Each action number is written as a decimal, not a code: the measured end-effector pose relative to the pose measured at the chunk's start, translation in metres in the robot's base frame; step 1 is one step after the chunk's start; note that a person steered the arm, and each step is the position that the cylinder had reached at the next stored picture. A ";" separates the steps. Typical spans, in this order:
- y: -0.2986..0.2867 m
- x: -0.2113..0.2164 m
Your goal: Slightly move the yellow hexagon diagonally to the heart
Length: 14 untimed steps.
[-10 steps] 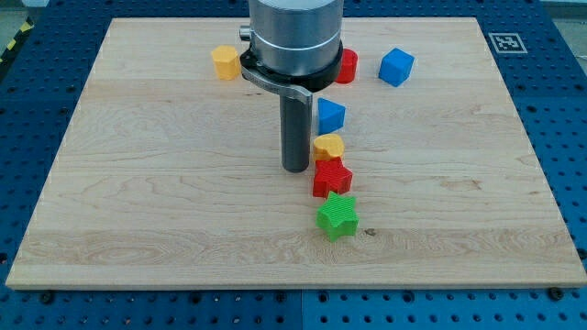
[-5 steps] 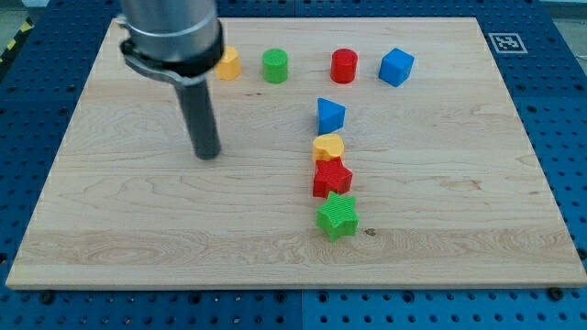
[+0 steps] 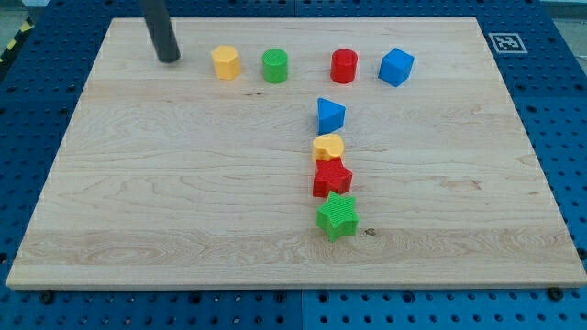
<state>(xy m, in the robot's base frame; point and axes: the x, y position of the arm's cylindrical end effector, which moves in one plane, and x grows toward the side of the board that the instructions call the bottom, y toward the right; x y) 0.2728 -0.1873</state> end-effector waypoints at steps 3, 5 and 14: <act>0.077 -0.036; 0.077 -0.021; 0.106 0.064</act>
